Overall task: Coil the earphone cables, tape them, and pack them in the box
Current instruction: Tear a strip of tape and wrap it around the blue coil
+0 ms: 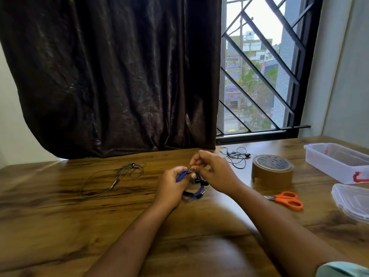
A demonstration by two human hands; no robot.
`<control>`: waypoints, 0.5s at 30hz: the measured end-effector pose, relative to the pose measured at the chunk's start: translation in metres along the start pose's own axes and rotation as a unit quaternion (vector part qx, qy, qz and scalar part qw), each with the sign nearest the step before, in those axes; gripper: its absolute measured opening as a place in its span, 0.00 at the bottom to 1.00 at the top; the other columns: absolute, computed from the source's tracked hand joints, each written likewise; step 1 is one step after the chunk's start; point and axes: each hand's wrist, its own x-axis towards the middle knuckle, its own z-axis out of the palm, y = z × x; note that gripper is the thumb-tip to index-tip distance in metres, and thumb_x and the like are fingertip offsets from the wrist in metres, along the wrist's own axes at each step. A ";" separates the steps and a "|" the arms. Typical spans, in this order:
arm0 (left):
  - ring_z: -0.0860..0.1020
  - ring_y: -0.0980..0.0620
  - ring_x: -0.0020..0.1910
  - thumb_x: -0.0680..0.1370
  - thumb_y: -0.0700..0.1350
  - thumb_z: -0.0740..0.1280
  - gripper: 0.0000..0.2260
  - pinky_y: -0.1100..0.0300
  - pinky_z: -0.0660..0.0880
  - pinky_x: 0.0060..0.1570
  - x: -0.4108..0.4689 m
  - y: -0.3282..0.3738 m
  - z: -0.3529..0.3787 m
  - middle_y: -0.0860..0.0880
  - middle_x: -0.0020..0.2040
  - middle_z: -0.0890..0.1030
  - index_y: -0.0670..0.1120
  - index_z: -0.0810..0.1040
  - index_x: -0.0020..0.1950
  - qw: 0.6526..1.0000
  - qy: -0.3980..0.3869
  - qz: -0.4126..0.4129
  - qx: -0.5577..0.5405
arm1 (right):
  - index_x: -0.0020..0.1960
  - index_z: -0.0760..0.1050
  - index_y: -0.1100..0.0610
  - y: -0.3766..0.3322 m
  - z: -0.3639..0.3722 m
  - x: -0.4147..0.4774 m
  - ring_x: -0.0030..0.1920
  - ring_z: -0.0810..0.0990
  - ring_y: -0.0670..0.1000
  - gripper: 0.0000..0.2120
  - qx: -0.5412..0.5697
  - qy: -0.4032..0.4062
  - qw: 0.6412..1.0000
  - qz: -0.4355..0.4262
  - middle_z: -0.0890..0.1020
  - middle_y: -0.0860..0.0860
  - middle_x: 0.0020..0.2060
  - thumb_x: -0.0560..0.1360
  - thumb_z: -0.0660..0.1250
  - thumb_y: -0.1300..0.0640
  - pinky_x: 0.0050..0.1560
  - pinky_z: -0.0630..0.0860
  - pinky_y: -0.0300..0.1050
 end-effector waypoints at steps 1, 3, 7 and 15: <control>0.82 0.53 0.41 0.75 0.42 0.69 0.03 0.55 0.78 0.44 0.001 -0.001 -0.001 0.49 0.40 0.84 0.49 0.81 0.45 1.000 -0.012 -0.002 -0.014 | 0.42 0.77 0.52 -0.001 -0.002 0.000 0.37 0.79 0.43 0.10 0.014 -0.002 1.000 0.005 0.82 0.50 0.37 0.71 0.70 0.66 0.38 0.71 0.28; 0.81 0.53 0.40 0.75 0.43 0.69 0.02 0.56 0.76 0.42 0.002 -0.003 -0.002 0.49 0.39 0.84 0.48 0.81 0.44 0.999 -0.025 -0.002 -0.022 | 0.44 0.77 0.54 -0.003 -0.006 0.000 0.36 0.78 0.39 0.08 0.037 -0.013 0.999 0.019 0.81 0.48 0.35 0.72 0.71 0.66 0.37 0.71 0.28; 0.81 0.52 0.39 0.77 0.45 0.67 0.05 0.57 0.76 0.42 0.002 -0.004 -0.002 0.46 0.40 0.84 0.45 0.81 0.46 0.999 -0.041 -0.006 -0.013 | 0.46 0.76 0.56 -0.002 -0.009 -0.002 0.35 0.80 0.37 0.08 0.064 -0.022 0.997 0.041 0.83 0.46 0.34 0.71 0.72 0.65 0.36 0.73 0.29; 0.80 0.56 0.38 0.78 0.45 0.65 0.07 0.59 0.76 0.42 0.002 -0.004 -0.002 0.48 0.39 0.83 0.43 0.80 0.48 0.999 -0.038 0.006 0.001 | 0.49 0.74 0.56 0.002 -0.006 -0.003 0.35 0.82 0.47 0.11 0.157 0.008 0.979 0.131 0.84 0.50 0.33 0.70 0.73 0.63 0.40 0.81 0.43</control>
